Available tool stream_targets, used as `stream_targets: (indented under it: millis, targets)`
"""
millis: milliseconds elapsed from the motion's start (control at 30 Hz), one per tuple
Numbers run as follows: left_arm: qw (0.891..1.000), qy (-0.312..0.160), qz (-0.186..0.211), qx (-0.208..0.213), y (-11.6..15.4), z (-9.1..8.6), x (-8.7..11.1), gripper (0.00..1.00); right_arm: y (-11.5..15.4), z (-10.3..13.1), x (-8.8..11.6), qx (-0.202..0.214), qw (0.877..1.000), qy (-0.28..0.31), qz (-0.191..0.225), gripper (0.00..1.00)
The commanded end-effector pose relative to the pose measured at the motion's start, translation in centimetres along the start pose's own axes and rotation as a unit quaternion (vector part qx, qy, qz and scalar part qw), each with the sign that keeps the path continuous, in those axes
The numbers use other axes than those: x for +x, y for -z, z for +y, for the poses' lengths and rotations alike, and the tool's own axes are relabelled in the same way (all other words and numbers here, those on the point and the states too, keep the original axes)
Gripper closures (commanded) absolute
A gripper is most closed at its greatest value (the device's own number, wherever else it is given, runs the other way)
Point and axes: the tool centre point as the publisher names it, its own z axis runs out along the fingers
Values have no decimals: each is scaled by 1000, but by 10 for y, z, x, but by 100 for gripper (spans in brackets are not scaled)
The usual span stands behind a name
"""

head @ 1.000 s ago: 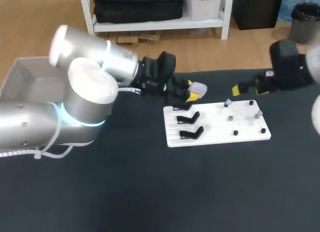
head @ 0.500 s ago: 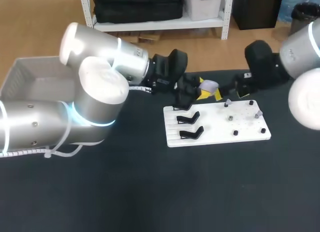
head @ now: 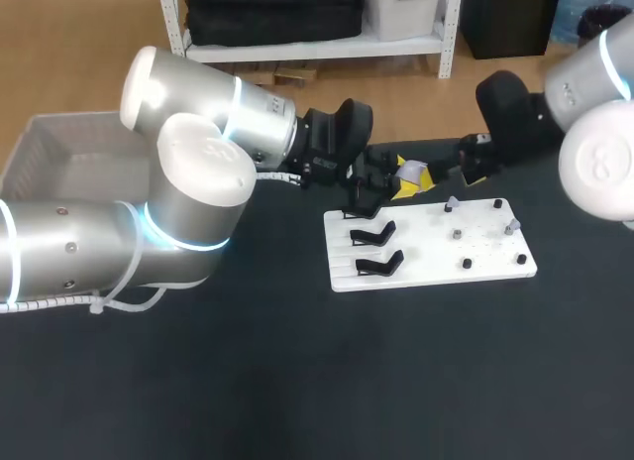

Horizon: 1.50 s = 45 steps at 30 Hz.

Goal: Pick up each earbud case from the left stands, insert the matching earbuds, close the lid, and place the case in the box.

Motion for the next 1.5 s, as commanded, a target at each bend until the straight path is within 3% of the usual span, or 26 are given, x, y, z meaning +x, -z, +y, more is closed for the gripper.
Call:
stream_targets:
  millis: [33,467,700,1000,1067,1100,1500]
  targets:
    - [1000,-1,-6,1,3,0,1,100,0,-2,-2,-2,1000,0,2,0]
    - [1000,5,-14,11,4,-8,5,100,9,-6,-9,19,1000,4,-4,0]
    - [998,24,-59,3,10,-6,6,100,34,-16,0,99,995,17,3,0]
    - [992,39,-123,2,24,0,-3,100,60,-42,23,170,985,27,31,0]
    - [990,42,-135,-4,27,1,-5,100,61,-49,31,210,976,26,42,0]
    - [989,43,-140,-6,27,1,-6,100,62,-55,36,261,963,39,61,0]
    - [984,46,-164,-45,12,10,-20,100,62,-55,36,261,963,39,61,0]
